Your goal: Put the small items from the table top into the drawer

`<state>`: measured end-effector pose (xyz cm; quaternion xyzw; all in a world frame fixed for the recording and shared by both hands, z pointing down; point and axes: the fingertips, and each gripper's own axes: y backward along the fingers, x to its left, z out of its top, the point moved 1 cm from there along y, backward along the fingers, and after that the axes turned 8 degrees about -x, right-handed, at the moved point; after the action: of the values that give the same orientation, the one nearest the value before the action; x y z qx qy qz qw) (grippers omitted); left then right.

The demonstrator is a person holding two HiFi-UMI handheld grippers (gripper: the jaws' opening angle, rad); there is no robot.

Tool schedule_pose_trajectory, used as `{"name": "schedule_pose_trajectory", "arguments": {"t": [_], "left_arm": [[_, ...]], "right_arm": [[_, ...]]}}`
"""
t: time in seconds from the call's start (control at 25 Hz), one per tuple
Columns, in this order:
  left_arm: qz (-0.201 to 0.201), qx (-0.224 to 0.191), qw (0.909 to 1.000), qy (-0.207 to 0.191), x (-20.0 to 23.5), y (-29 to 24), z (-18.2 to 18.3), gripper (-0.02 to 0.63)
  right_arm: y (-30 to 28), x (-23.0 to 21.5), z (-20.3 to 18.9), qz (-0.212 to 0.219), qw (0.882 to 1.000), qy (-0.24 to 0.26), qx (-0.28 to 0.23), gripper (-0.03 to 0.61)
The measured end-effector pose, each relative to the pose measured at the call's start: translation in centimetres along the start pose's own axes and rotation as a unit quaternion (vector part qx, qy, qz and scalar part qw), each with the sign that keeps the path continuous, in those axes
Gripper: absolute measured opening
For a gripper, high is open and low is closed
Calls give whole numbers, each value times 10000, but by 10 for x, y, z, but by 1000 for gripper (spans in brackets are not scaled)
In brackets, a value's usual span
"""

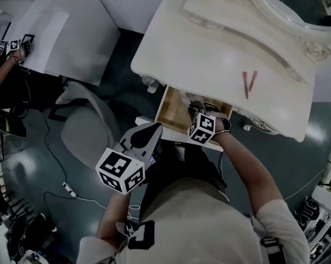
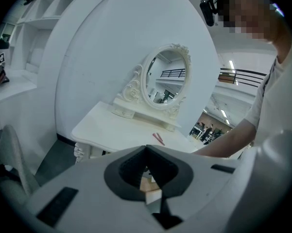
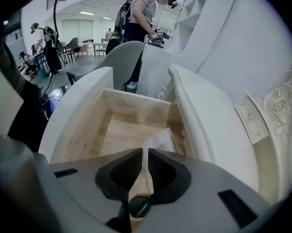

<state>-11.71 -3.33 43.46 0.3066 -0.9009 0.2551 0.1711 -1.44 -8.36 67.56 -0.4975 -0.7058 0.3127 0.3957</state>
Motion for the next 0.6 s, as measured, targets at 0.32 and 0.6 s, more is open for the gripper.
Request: {"name": "schedule_pose_trajectory", "arguments": {"t": [0.32, 0.6], "left_arm": [[-50, -23, 10000, -12, 4, 5, 3, 55], [-187, -75, 9998, -91, 0, 9, 7, 55]], "right_arm": [[-3, 10, 1, 258, 9989, -377, 100, 167], [13, 0, 11, -123, 9987, -487, -88, 167]]}}
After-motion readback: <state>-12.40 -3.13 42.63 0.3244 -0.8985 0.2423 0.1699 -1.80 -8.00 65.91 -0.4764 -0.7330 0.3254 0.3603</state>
